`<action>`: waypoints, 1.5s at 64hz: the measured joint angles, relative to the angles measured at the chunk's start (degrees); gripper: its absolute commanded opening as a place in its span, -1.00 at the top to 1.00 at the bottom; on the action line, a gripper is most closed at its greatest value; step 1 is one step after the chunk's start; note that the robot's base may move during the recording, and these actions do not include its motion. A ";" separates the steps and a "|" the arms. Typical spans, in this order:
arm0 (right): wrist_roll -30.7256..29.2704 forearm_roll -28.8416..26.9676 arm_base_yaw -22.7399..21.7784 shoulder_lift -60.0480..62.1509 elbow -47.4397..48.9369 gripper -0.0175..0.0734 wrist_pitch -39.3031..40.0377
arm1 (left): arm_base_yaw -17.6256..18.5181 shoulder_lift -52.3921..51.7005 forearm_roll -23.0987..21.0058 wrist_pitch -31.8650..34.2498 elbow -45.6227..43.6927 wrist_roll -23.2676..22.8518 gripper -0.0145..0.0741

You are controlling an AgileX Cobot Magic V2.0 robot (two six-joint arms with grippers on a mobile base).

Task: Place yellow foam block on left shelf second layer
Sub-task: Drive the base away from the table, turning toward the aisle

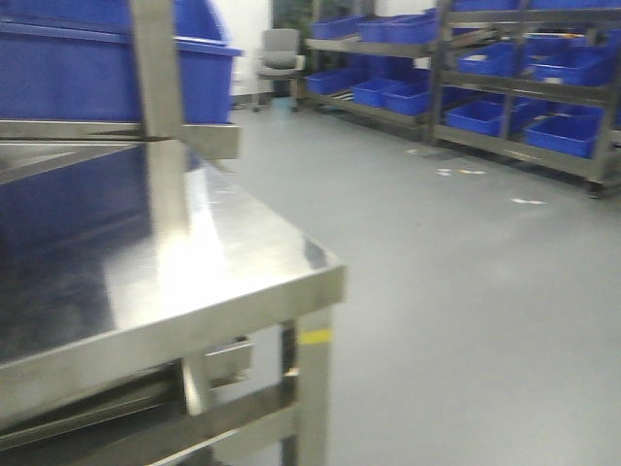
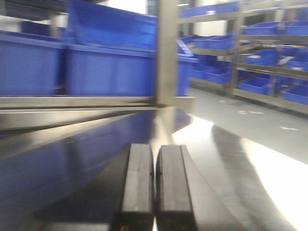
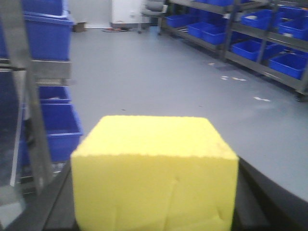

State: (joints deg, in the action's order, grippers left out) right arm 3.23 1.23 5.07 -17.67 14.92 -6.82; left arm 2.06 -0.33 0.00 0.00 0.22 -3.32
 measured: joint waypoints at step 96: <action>0.00 0.02 0.00 0.00 0.00 -0.44 -0.33 | 0.00 0.00 0.00 0.00 0.00 0.00 0.39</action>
State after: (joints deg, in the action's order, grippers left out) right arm 3.23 1.25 5.07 -17.67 14.92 -7.15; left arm 2.06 -0.33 0.00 0.00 0.22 -3.32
